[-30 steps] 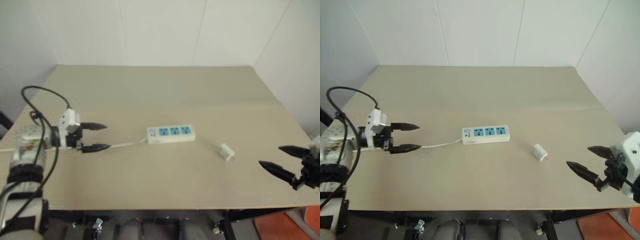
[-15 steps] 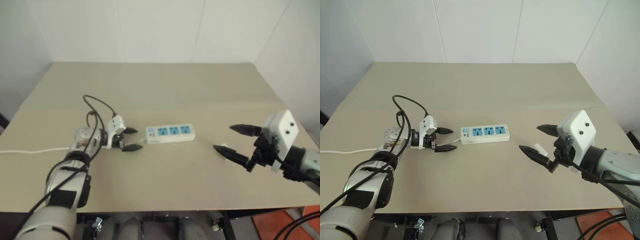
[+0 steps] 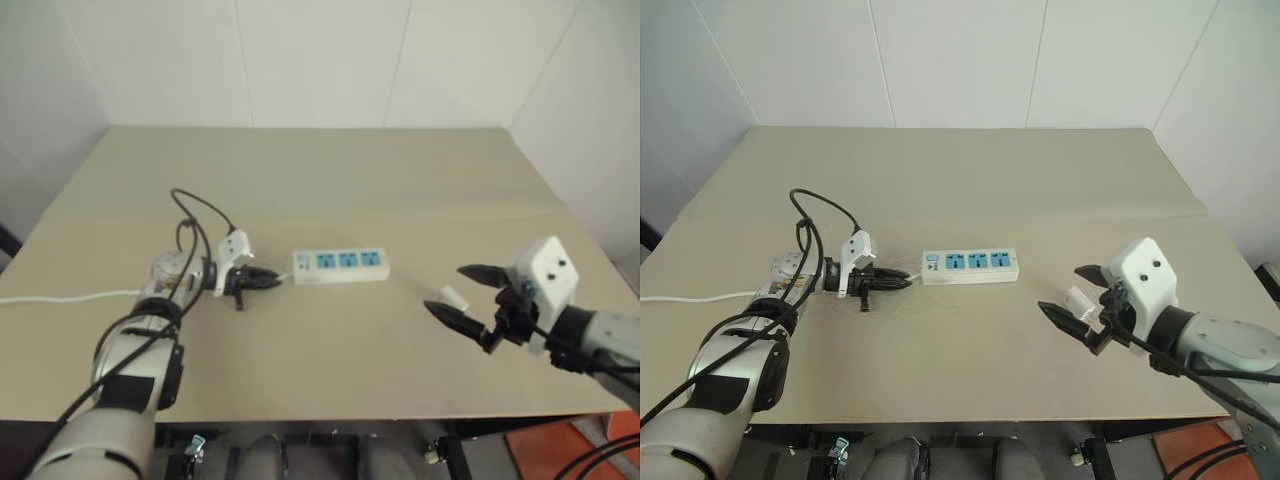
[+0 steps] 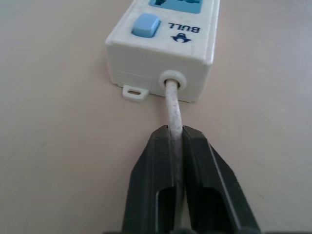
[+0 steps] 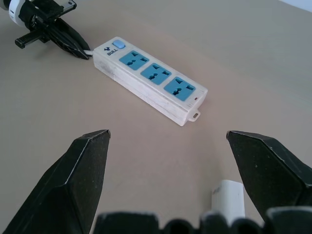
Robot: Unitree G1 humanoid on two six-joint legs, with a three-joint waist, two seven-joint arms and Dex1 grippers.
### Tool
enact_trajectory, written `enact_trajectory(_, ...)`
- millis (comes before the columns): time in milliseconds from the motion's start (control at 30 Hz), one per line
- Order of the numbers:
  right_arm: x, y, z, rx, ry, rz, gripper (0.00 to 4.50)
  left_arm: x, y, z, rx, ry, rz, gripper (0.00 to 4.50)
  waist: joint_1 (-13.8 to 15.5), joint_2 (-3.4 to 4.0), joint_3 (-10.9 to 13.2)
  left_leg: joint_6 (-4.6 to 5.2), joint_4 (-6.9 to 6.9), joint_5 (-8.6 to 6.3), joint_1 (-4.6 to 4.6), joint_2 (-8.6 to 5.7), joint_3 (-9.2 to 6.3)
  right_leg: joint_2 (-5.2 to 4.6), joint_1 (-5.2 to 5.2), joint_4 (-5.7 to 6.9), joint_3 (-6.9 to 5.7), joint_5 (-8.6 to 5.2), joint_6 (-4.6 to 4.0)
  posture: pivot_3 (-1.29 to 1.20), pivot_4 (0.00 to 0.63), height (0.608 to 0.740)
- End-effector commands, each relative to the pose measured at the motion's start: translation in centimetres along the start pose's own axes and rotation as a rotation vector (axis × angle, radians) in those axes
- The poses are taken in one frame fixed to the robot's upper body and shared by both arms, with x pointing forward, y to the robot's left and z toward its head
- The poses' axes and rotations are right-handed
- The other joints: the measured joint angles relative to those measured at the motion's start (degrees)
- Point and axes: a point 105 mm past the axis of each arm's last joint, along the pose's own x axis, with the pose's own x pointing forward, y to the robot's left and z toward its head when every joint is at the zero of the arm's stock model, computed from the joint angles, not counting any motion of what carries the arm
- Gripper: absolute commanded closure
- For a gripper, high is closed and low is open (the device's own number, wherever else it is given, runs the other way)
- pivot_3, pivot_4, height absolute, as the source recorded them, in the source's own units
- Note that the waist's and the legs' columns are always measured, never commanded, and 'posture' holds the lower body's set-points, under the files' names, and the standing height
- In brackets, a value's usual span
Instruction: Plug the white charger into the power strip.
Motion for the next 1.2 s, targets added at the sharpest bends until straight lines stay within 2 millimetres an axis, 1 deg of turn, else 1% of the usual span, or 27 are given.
enact_trajectory(33, 0.1, 0.2, 0.2, -0.014, 0.001, -0.004, 0.0, 0.0, -0.3, 0.5, -0.044, -0.085, -0.02, 4.45, 0.04, 0.0, 0.0, 0.0, 0.01, 0.0, -0.01, 0.0, -0.01, 0.0, -0.01, 0.01, 0.0, 0.0, 0.0, 0.0, 0.15, 0.74)
enact_trajectory(133, 0.2, 0.3, -0.2, -0.002, 0.016, 0.005, 0.0, -0.1, -0.3, 1.7, -0.064, -0.184, -0.019, 4.45, 0.08, 0.0, 0.0, 0.0, 0.01, 0.0, -0.03, -0.01, -0.01, 0.0, -0.01, 0.01, 0.0, 0.0, 0.0, 0.0, 0.15, 0.74)
enact_trajectory(233, 0.4, 0.4, -0.7, 0.002, 0.035, 0.013, 0.0, -0.4, -1.0, 3.0, -0.091, -0.29, -0.069, 4.45, 0.17, 0.0, 0.0, 0.0, 0.02, 0.0, -0.07, 0.0, -0.05, -0.01, -0.02, 0.06, 0.0, 0.0, 0.0, 0.0, 0.15, 0.74)
enact_trajectory(333, 0.7, 0.4, -0.6, 0.028, 0.018, 0.023, 0.0, -1.4, -3.5, 3.1, -0.054, -0.271, -0.138, 4.45, -0.01, 0.01, 0.0, 0.0, 0.01, 0.0, -0.09, 0.03, -0.16, -0.01, -0.03, 0.12, 0.01, 0.0, 0.0, 0.0, 0.15, 0.74)
enact_trajectory(400, 0.9, 0.4, -0.4, 0.046, -0.002, 0.029, 0.0, -1.9, -4.9, 3.2, -0.087, -0.254, -0.14, 4.45, -0.12, 0.01, 0.0, 0.0, -0.01, 0.0, -0.07, 0.08, -0.28, -0.01, -0.04, 0.19, 0.06, 0.0, 0.0, 0.0, 0.15, 0.74)
enact_trajectory(533, 1.3, 0.5, -0.6, 0.057, -0.005, 0.033, 0.0, -3.0, -7.4, 1.7, -0.064, -0.133, -0.092, 4.45, 0.06, 0.02, -0.01, -0.01, 0.0, 0.0, 0.02, 0.12, -0.31, -0.03, -0.04, 0.07, 0.11, 0.0, -0.01, 0.0, 0.15, 0.74)
enact_trajectory(667, 1.7, 0.6, -0.9, 0.063, 0.0, 0.038, 0.0, -4.0, -8.4, 1.7, -0.13, -0.094, -0.059, 4.45, 0.04, 0.02, 0.0, -0.04, 0.01, 0.02, 0.12, 0.14, -0.29, -0.02, -0.01, 0.11, 0.12, 0.0, -0.02, 0.0, 0.15, 0.74)
enact_trajectory(733, 1.8, 0.6, -1.0, 0.062, 0.001, 0.039, 0.0, -4.2, -8.3, 1.0, -0.169, -0.041, -0.039, 4.45, 0.0, 0.03, 0.0, -0.06, 0.03, 0.04, 0.14, 0.12, -0.28, -0.01, 0.0, 0.13, 0.12, 0.0, -0.02, 0.0, 0.15, 0.74)
enact_trajectory(800, 1.9, 0.4, -1.0, 0.062, 0.004, 0.033, 0.0, -4.2, -8.3, 0.8, -0.159, -0.045, -0.041, 3.84, -0.08, 0.03, -0.01, -0.06, 0.02, 0.04, 0.22, 0.11, -0.25, 0.01, 0.04, 0.14, 0.14, 0.0, -0.02, 0.0, 0.15, 0.74)
enact_trajectory(833, 1.9, 0.3, -1.0, 0.062, 0.006, 0.031, 0.0, -4.2, -8.3, 0.9, -0.148, -0.062, -0.043, 3.6, -0.08, 0.03, -0.01, -0.06, 0.01, 0.04, 0.24, 0.1, -0.23, 0.01, 0.05, 0.14, 0.15, 0.0, -0.02, 0.0, 0.15, 0.74)
enact_trajectory(900, 1.9, 0.2, -1.1, 0.059, 0.01, 0.028, 0.0, -4.1, -8.2, 1.3, -0.131, -0.099, -0.042, 2.95, -0.07, 0.03, -0.01, -0.06, 0.01, 0.04, 0.22, 0.11, -0.21, 0.01, 0.03, 0.12, 0.16, 0.0, -0.02, 0.0, 0.15, 0.74)
enact_trajectory(1000, 1.5, 0.2, -1.1, 0.052, 0.021, 0.027, 0.0, -4.6, -7.9, 1.7, -0.086, -0.097, -0.058, 1.96, -0.06, 0.03, -0.01, -0.06, 0.0, 0.04, 0.18, 0.11, -0.2, 0.01, 0.0, 0.1, 0.16, 0.0, -0.02, 0.0, 0.15, 0.74)
enact_trajectory(1067, 1.1, 0.1, -1.1, 0.049, 0.025, 0.016, 0.0, -5.2, -7.9, 2.4, -0.065, -0.131, -0.076, 1.33, -0.07, 0.03, -0.01, -0.06, 0.0, 0.04, 0.18, 0.11, -0.2, 0.01, 0.0, 0.1, 0.16, 0.0, -0.02, 0.0, 0.15, 0.74)
enact_trajectory(1133, 0.8, 0.0, -1.3, 0.052, 0.032, -0.001, 0.0, -6.3, -7.6, 3.8, -0.023, -0.206, -0.103, 0.66, -0.04, 0.03, -0.01, -0.06, 0.0, 0.04, 0.17, 0.1, -0.19, 0.0, 0.0, 0.1, 0.16, 0.0, -0.03, 0.0, 0.15, 0.74)
enact_trajectory(1200, 0.6, 0.0, -1.5, 0.055, 0.035, -0.005, 0.0, -6.9, -7.3, 4.7, 0.016, -0.267, -0.121, 0.04, -0.01, 0.03, -0.01, -0.06, 0.01, 0.04, 0.17, 0.11, -0.19, 0.01, 0.0, 0.1, 0.15, 0.0, -0.03, 0.0, 0.15, 0.74)
